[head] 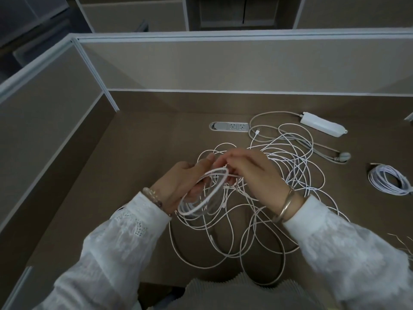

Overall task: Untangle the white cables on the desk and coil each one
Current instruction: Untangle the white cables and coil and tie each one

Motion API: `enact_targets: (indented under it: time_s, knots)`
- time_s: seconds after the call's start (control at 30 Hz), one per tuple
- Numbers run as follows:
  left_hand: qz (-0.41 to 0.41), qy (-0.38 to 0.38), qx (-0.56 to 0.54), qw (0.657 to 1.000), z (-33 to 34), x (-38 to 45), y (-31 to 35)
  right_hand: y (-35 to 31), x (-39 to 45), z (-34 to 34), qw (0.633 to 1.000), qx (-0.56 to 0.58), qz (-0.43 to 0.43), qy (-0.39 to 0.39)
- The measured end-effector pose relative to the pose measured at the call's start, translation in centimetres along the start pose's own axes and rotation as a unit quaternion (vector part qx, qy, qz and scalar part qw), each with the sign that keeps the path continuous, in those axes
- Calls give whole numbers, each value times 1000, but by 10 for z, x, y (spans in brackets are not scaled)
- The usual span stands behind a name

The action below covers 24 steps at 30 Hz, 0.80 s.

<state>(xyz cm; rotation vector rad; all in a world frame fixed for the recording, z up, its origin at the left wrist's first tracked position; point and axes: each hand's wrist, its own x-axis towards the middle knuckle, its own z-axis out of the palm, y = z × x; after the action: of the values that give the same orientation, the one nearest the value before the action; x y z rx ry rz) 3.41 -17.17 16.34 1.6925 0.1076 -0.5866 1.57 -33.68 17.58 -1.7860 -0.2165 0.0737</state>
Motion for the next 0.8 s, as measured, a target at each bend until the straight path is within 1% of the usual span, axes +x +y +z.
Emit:
enact_targets:
  time_s: [0.03,0.13,0.23,0.3,0.37,0.4,0.5,0.6,0.63,0.7,0.8]
  knots:
    - [12,7,5,1000,0,0,-1,-2,0,-2,1000,17,12,-10]
    - [13,-31,-41,999,-1,-1,-1,1,2,-4,994,-86,-12,-66]
    - [-39,-122,-110,986,-7,-1,4,14,8,-10,970,-222,-52,-90]
    - [-69,-186,-147,969,-8,-2,6,20,13,-10,951,-279,-68,-113]
    - [-86,-225,-187,952,-9,-3,4,25,17,-9,947,-277,-65,-151]
    - [-89,-231,-201,948,-9,-3,2,28,19,-9,949,-260,-53,-167]
    - [-85,-202,-196,956,-5,-4,-3,33,23,-14,959,-221,-24,-176]
    - [-83,-181,-183,963,-5,-4,-6,32,26,-18,954,-236,-51,-180]
    - [-86,-190,-196,958,-7,-4,-6,32,26,-18,956,-226,-52,-182]
    - [-93,-233,-222,942,-14,1,-6,33,27,-18,962,-198,-49,-182]
    - [-123,-299,-266,908,-24,8,-9,39,25,-16,971,-150,-22,-187]
